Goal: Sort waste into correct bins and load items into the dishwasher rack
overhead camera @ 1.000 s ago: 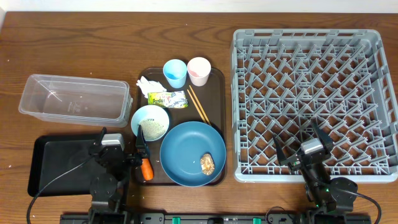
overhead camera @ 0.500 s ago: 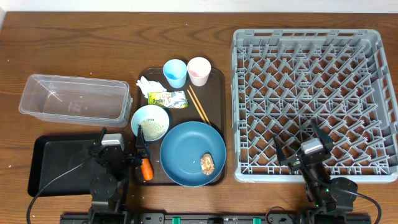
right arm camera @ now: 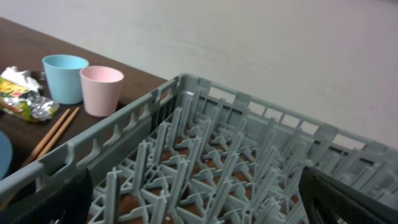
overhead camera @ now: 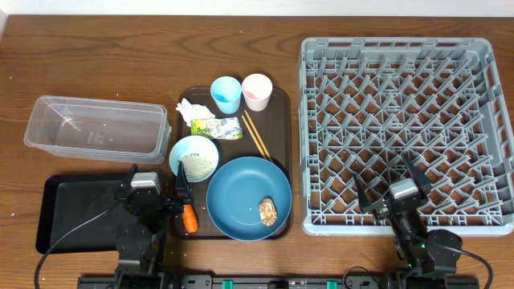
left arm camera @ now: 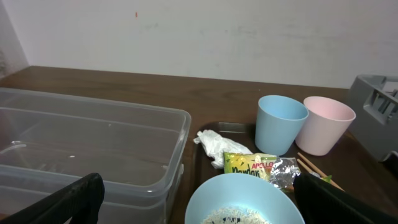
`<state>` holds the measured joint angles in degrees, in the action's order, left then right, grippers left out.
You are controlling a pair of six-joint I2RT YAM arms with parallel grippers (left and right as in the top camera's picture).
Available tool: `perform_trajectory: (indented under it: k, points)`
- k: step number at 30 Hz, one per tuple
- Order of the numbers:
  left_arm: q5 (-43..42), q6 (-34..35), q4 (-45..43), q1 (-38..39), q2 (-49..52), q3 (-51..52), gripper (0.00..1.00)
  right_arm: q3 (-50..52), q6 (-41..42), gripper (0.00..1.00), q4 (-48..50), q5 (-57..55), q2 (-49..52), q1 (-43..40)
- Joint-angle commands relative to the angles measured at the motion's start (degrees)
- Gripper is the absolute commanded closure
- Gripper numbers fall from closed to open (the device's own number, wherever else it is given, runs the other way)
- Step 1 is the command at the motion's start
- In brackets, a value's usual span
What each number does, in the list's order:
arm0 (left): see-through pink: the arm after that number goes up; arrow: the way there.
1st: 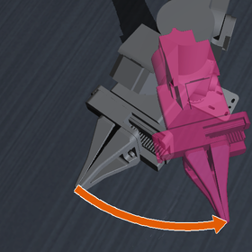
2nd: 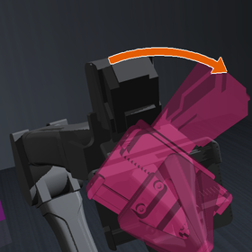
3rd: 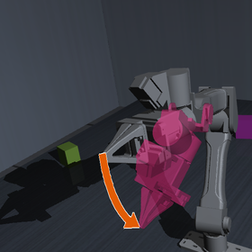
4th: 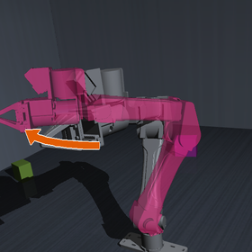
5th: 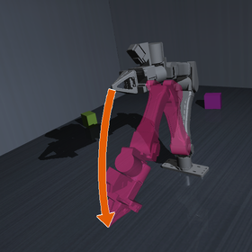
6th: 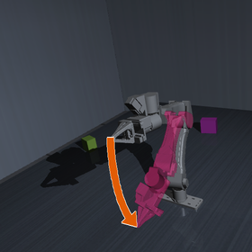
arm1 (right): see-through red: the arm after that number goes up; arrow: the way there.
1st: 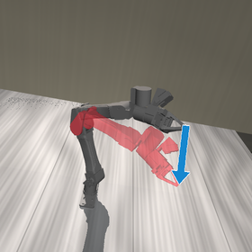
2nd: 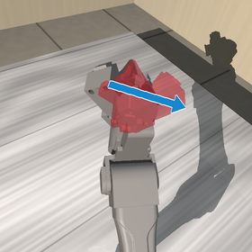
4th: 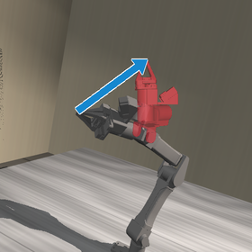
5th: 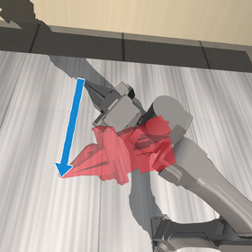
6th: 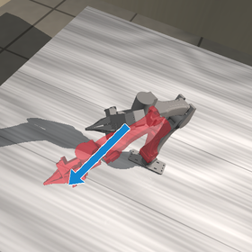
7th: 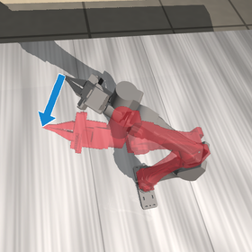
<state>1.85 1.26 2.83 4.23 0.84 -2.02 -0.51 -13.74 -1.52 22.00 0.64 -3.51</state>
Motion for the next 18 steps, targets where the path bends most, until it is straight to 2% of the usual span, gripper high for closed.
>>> perform_trajectory:
  k: [1, 3, 6, 9, 14, 18]
  points:
    - [-3.1, 0.0, 0.4, 0.0, -0.5, 1.8, 0.02, 0.2, 1.8, 0.01, 0.1, -0.1, -0.3, 0.9]
    - [-5.7, 0.0, -0.3, 0.0, -0.5, 1.8, 0.02, 0.2, 5.8, 0.01, 1.8, 0.1, -0.3, 0.9]
    - [-16.6, 0.1, -6.6, 0.0, -0.5, 0.5, 0.02, -0.6, 12.8, 0.01, 7.8, 0.1, -0.3, 0.9]
    - [-18.1, 3.3, -9.8, 0.0, -0.1, -3.9, 0.02, -4.3, 17.5, 0.01, 9.7, -0.4, -0.1, 0.9]
    - [-17.7, 3.3, -3.4, 0.0, 7.0, -17.1, 0.02, -16.0, 19.5, 0.01, 2.4, -1.3, 6.3, 0.9]
    - [-17.7, 3.3, 7.3, 0.0, 19.6, -31.9, 0.02, -28.5, 19.5, 0.01, -5.4, -1.4, 17.6, 0.9]
